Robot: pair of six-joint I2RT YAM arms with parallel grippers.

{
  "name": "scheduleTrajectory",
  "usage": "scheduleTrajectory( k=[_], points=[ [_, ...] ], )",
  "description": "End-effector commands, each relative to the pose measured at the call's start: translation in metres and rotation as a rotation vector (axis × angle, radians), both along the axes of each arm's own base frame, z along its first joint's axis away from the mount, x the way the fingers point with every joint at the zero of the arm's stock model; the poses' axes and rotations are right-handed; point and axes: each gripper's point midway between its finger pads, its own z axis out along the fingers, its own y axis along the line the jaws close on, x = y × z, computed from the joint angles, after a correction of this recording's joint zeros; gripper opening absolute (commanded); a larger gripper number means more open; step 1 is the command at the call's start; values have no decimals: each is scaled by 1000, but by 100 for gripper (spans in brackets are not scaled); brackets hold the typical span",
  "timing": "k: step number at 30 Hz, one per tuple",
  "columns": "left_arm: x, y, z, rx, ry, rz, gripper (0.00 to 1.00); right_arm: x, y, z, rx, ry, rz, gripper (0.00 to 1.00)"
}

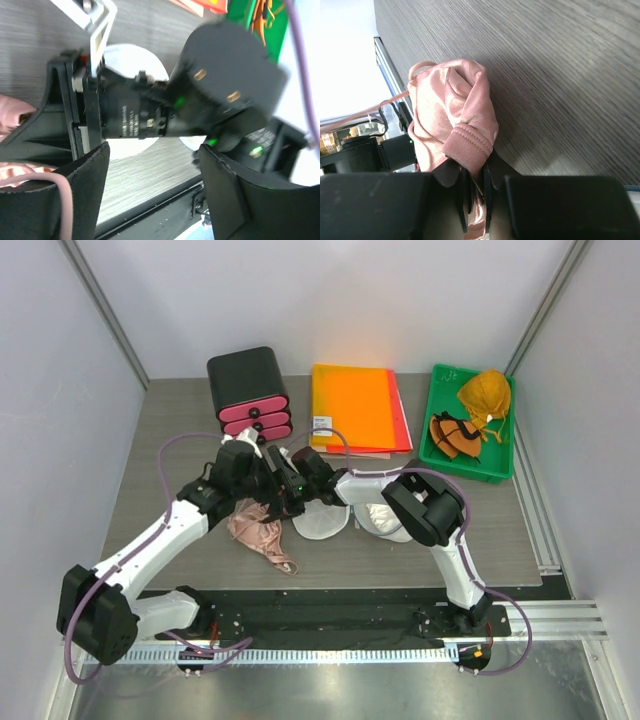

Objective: Place the bra in the laundry bag and zip it closed
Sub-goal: Adjust the bra at the center of the board.

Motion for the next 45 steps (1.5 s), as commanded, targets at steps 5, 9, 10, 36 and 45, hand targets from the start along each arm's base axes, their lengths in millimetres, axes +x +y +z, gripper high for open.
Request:
scheduleTrajectory(
  k=[5, 9, 10, 36, 45],
  points=[
    [-25, 46, -2, 194, 115, 97, 96, 5, 12, 29, 77, -47, 27, 16],
    [-38, 42, -8, 220, 187, 29, 97, 6, 11, 29, 76, -51, 27, 16],
    [-43, 37, -9, 205, 210, -6, 97, 6, 11, 28, 75, -50, 26, 16],
    [13, 18, 29, 572, -313, -102, 88, 4, 14, 21, 86, -27, 40, 16],
    [-9, 38, 40, 733, -265, -205, 93, 3, 15, 20, 84, -22, 48, 16]
  ],
)
